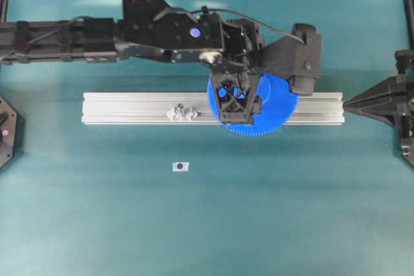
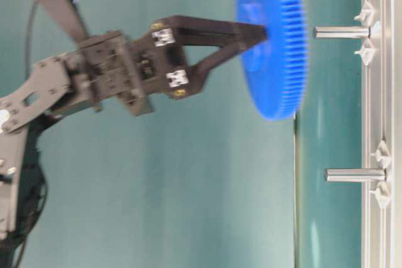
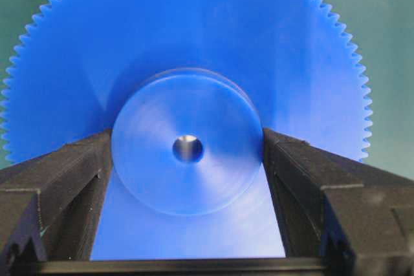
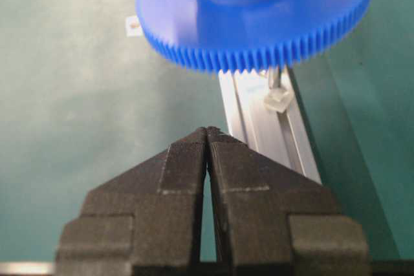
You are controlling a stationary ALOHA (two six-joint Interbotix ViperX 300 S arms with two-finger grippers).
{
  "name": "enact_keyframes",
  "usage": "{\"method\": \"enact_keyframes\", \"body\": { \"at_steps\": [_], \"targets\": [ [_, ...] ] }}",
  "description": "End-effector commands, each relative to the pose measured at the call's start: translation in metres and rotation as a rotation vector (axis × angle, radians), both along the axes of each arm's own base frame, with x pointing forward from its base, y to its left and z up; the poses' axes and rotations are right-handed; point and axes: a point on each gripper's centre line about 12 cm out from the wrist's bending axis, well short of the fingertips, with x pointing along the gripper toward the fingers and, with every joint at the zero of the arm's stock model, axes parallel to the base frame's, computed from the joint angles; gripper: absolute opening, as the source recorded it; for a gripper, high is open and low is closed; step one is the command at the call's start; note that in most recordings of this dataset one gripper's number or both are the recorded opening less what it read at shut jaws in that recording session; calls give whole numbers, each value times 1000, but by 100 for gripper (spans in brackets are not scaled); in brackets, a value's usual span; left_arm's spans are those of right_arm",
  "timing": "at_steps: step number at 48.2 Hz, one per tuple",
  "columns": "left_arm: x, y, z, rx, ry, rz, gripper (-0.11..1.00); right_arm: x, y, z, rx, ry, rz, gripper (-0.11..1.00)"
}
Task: Insert the large gear onto the shaft.
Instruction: 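Carry the gear with the left gripper over the right shaft, then align the gear's center hole with the right shaft tip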
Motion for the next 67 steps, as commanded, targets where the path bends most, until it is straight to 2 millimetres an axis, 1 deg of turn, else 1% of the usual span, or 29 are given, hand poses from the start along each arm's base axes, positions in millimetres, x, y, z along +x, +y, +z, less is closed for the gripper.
{"method": "enact_keyframes", "body": {
  "at_steps": [1,9,18,23,29,35,39,45,59,67],
  "targets": [
    [3,1,21,7,-55,0,76,1,0,3,6,-11,-5,8],
    [5,6,14,7,-44,9,76,1,0,4,6,-16,-5,8],
    [11,12,12,8,-50,18,76,1,0,4,6,-16,-5,8],
    [14,15,8,7,-45,24,76,1,0,5,6,-17,-5,8],
    [16,17,0,6,-32,26,76,1,0,4,6,-16,-5,8],
    [18,17,-12,3,-9,26,76,1,-1,4,6,-16,-6,8],
    [18,19,-15,3,-3,29,76,1,0,4,6,-16,-5,8],
    [17,25,-15,2,-1,41,76,1,-1,4,6,-16,-6,8],
    [12,53,-12,3,-7,93,76,1,0,5,6,-17,-5,8],
    [12,54,-14,2,-4,98,76,1,0,4,6,-16,-5,8]
  ]
}}
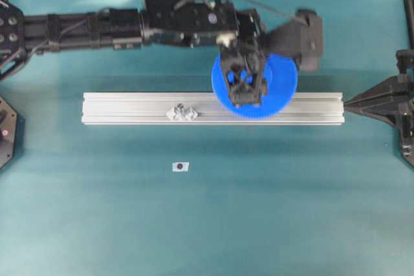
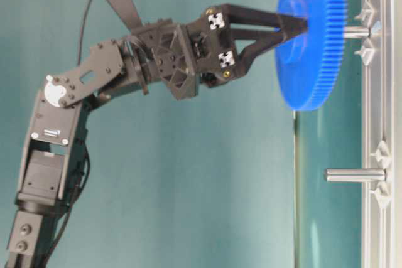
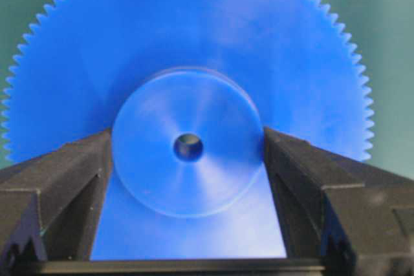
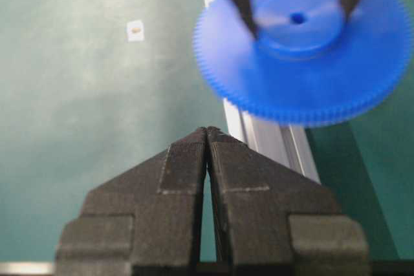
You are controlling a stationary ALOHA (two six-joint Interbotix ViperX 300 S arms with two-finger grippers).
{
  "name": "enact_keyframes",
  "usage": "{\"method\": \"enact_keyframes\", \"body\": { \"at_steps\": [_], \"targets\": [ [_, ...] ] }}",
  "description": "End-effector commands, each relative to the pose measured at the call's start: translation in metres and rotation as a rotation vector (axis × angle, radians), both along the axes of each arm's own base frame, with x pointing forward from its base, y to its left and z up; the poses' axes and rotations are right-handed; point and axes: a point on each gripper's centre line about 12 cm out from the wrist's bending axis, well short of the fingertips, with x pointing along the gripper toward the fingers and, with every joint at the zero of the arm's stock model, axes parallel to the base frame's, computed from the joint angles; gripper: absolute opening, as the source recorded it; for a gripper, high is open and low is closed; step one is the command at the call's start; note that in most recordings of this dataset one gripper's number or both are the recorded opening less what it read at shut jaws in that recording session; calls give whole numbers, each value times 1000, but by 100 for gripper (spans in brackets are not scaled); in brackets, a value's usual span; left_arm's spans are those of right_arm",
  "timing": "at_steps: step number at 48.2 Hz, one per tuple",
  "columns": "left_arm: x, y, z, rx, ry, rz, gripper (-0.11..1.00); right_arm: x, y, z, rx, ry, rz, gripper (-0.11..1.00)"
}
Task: Insert the large gear onto the shaft.
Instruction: 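Align the gear's center hole with the right shaft tip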
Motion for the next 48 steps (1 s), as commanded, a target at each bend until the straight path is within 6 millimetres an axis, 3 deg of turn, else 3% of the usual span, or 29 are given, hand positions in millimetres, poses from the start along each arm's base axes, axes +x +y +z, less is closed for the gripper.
{"method": "enact_keyframes", "body": {
  "at_steps": [1,10,28,48],
  "targets": [
    [0,6,20,13,-46,10,76,2,0,4,7,-10,-5,8],
    [1,1,21,12,-48,2,76,2,0,3,7,-8,-5,8],
    [7,-39,14,-5,-35,-41,76,1,0,2,7,-6,-5,8],
    [6,-49,10,-18,-24,-34,76,2,0,2,8,-10,-5,8]
  ]
}}
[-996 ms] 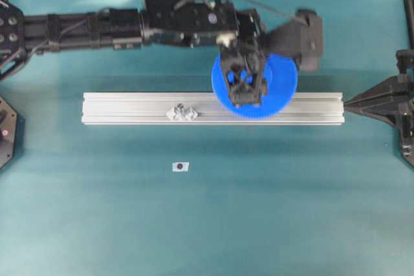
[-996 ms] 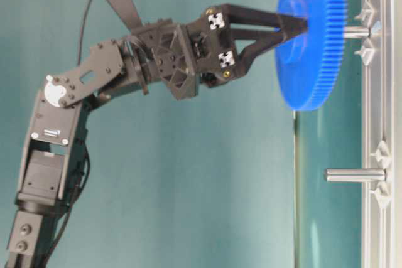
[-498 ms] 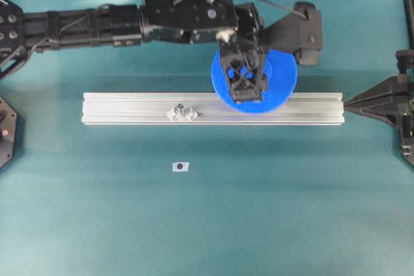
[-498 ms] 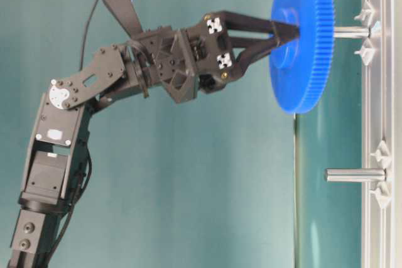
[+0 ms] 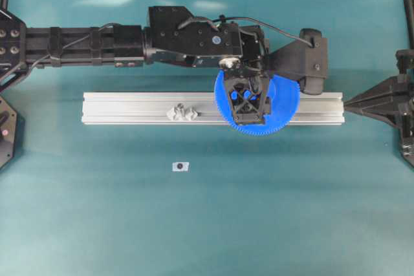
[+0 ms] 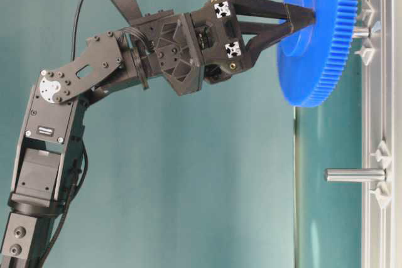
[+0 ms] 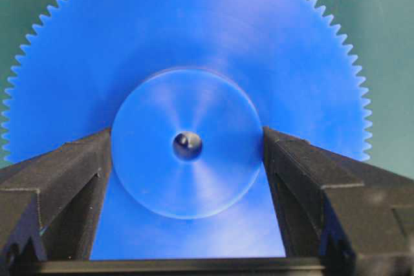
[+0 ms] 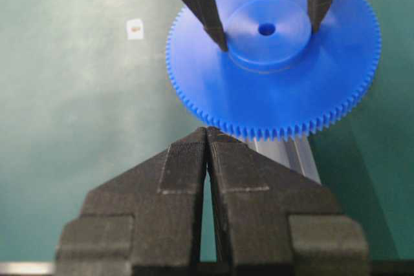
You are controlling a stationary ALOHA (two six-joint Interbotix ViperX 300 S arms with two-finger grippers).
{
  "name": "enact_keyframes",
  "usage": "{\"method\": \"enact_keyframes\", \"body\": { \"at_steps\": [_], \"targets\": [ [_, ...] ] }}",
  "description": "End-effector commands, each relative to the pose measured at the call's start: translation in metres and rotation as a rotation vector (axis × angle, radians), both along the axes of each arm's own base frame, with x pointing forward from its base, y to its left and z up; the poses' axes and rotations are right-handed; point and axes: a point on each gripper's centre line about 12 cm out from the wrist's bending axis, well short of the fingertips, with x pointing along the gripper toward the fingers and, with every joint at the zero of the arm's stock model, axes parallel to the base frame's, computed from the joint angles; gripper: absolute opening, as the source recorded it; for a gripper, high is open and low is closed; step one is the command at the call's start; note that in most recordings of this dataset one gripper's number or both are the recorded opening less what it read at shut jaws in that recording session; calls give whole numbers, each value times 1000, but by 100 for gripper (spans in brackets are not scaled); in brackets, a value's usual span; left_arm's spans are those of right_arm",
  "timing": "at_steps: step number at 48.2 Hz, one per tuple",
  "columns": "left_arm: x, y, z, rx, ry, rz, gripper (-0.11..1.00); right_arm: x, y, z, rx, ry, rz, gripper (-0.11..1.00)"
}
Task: Insert the large gear onto the shaft.
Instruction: 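Align the gear's center hole with the right shaft tip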
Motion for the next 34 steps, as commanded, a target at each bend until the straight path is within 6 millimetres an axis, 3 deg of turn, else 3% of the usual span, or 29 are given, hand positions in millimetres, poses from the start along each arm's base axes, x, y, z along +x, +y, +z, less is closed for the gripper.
{"method": "enact_keyframes", "body": {
  "at_steps": [1,12,22,34],
  "targets": [
    [-1,-6,12,1,-22,-8,76,2,0,4,8,-13,-5,8],
    [-12,11,-4,-2,32,20,76,2,0,4,8,-13,-5,8],
    [-20,35,-3,-2,31,65,76,2,0,4,8,-13,-5,8],
    [-19,35,-1,-1,23,65,76,1,-1,5,6,-19,-6,8]
  ]
}}
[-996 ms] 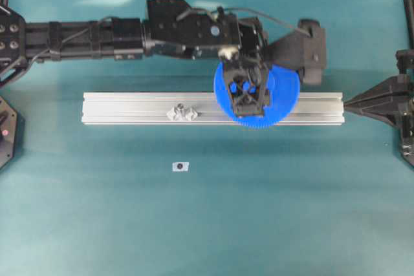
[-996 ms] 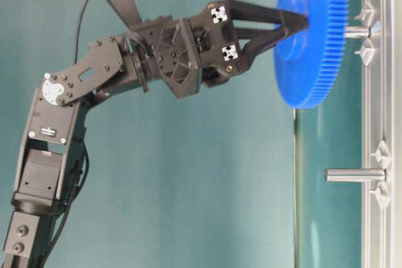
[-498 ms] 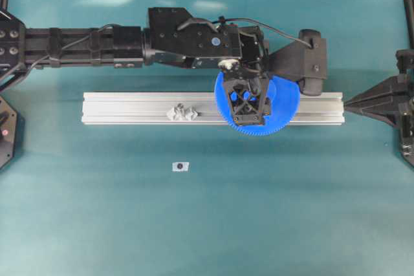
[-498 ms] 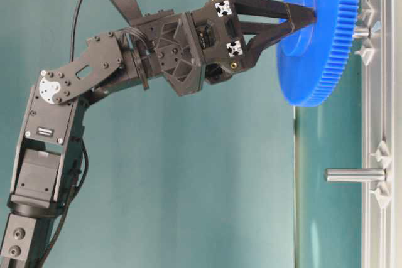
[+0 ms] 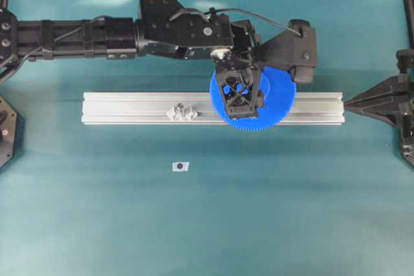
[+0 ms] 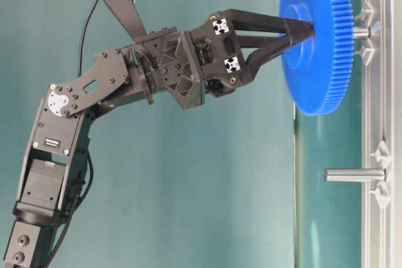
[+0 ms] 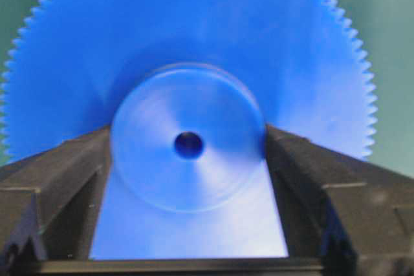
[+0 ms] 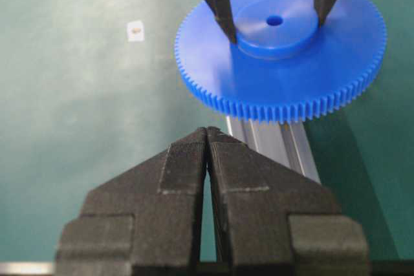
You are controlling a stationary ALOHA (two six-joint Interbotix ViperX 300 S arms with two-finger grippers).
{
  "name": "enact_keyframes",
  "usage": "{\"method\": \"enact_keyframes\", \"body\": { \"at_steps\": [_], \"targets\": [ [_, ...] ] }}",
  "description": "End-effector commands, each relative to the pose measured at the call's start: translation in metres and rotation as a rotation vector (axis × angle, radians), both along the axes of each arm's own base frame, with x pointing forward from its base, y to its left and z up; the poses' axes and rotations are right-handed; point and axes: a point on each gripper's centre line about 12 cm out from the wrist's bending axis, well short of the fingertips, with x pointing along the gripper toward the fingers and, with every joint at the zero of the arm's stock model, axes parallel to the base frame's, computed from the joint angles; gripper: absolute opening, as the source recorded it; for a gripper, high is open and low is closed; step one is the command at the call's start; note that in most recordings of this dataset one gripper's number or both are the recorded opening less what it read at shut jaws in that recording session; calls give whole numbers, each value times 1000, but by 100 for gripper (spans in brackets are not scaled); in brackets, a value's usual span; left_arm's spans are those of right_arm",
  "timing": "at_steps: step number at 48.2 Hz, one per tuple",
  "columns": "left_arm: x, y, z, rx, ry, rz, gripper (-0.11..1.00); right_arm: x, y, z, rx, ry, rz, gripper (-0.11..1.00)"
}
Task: Insert the large gear onto the shaft.
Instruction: 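Align the gear's center hole with the right shaft tip, then lower the gear down onto the right shaft with the left gripper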
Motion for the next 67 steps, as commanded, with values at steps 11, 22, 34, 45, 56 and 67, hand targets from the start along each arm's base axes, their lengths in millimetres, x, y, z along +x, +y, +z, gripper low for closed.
{"method": "enact_keyframes", "body": {
  "at_steps": [11,22,34,45,56,67],
  "targets": [
    [3,4,16,10,-36,9,76,2,0,3,9,-13,-5,8],
    [13,-4,22,16,-60,-16,76,2,0,4,9,-16,-5,8],
    [14,-6,22,15,-60,-18,76,2,0,5,9,-17,-5,8],
    [14,-7,23,15,-61,-18,76,2,0,5,9,-16,-5,8],
    [14,-9,28,17,-72,-24,76,2,0,4,9,-14,-5,8],
    [14,-11,28,14,-66,-25,76,2,0,4,9,-13,-5,8]
  ]
}}
